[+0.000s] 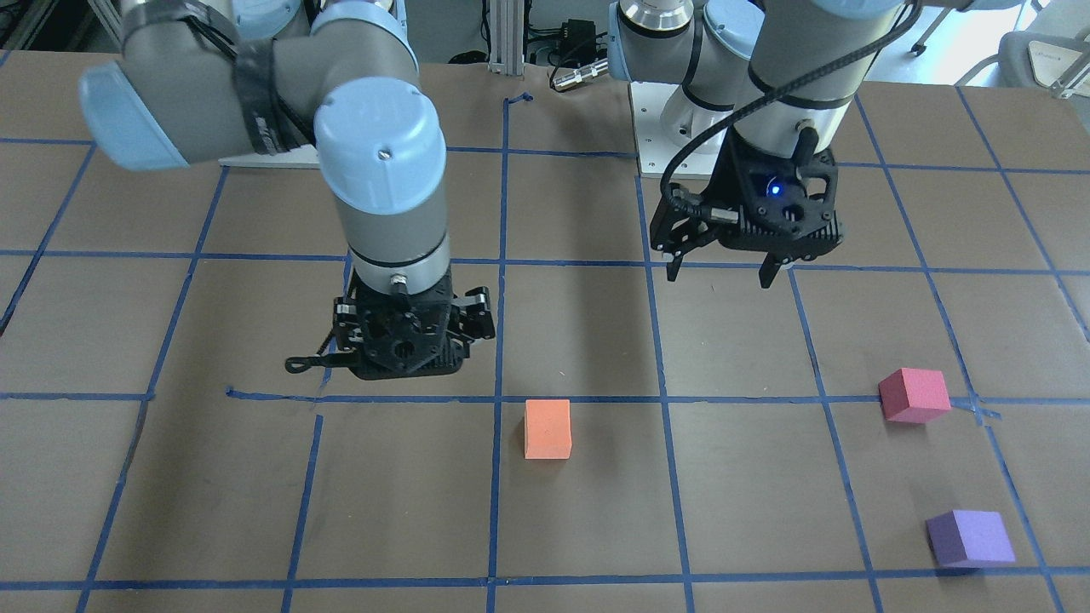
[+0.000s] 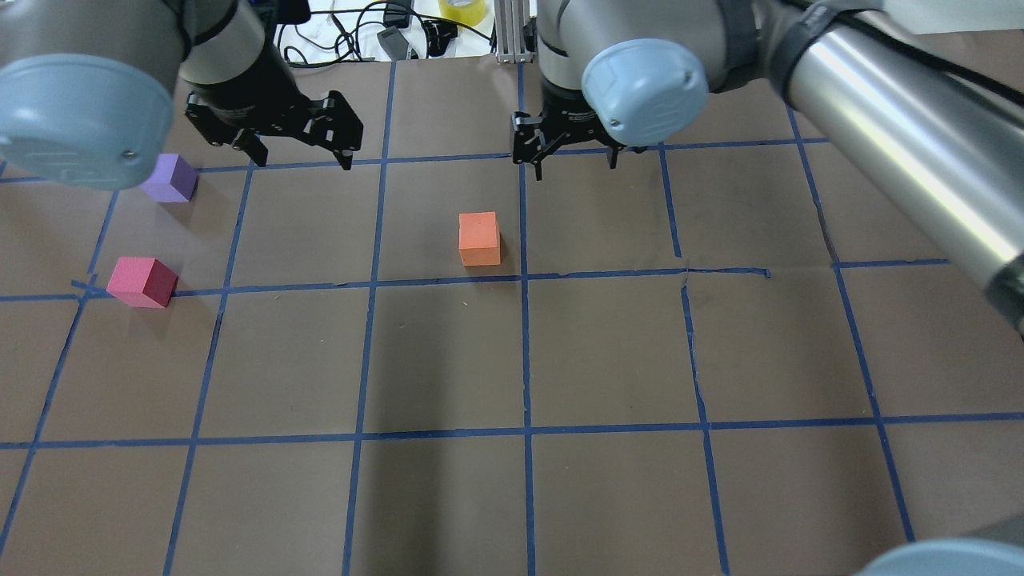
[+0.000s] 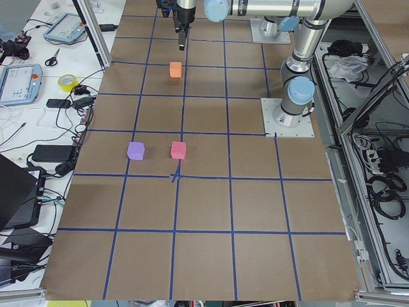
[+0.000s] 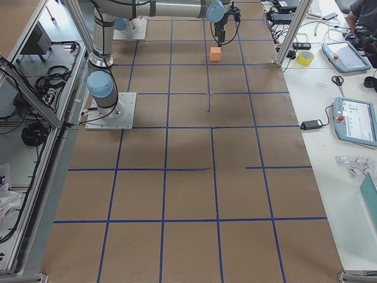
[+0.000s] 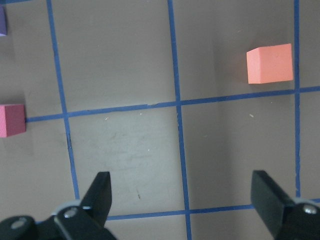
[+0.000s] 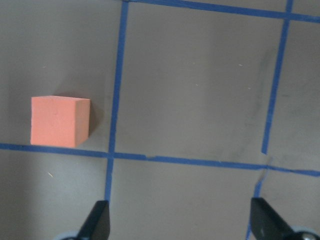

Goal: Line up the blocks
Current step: 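Move the left gripper over the orange cube and grasp it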

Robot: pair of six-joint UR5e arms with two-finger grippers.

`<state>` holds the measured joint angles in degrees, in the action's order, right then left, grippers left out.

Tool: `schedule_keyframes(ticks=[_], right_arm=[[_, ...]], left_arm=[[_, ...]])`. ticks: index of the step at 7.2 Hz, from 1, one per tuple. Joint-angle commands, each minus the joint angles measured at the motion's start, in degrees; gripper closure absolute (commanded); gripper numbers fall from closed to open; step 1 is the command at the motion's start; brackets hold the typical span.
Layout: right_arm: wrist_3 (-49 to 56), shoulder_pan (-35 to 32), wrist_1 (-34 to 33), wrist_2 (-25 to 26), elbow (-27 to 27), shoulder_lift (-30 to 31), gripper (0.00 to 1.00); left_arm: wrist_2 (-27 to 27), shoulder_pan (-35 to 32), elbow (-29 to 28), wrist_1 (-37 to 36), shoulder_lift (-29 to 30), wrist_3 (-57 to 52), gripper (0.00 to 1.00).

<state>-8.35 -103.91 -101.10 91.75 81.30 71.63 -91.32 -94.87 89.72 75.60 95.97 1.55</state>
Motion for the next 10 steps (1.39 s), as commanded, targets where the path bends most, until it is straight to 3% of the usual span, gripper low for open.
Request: schedule_keyframes(ticks=[1, 2, 3, 4, 7, 9, 10], right_arm=[[3.41, 5.02, 1.43, 0.71, 9.88, 10.5, 0.0], [5.95, 6.95, 1.43, 1.67, 12.97, 13.68, 0.0], [6.33, 7.93, 0.56, 1.68, 14.22, 14.58, 0.0], [5.72, 8.28, 0.2, 1.68, 13.97, 14.94, 0.0], [6.23, 9.07, 0.37, 1.76, 13.88, 15.2, 0.0], [16.71, 9.08, 0.98, 1.24, 14.32, 16.08, 0.0], [16.18, 8.99, 1.16, 0.98, 14.32, 16.43, 0.0]], left_arm=[[-0.08, -6.69, 0.19, -9.99, 8.58, 11.05, 0.0], [-0.26, -8.73, -0.07, -12.9, 12.97, 14.85, 0.0], [0.09, -9.88, -0.33, -19.98, 16.49, 15.76, 0.0], [0.53, -11.46, -0.08, -21.79, 19.23, 15.68, 0.0], [-4.29, -11.47, 0.19, -21.9, 24.34, 14.98, 0.0], [-4.13, -11.47, 0.19, -25.12, 27.85, 14.98, 0.0], [-4.22, -11.47, 0.1, -25.84, 29.17, 14.98, 0.0]])
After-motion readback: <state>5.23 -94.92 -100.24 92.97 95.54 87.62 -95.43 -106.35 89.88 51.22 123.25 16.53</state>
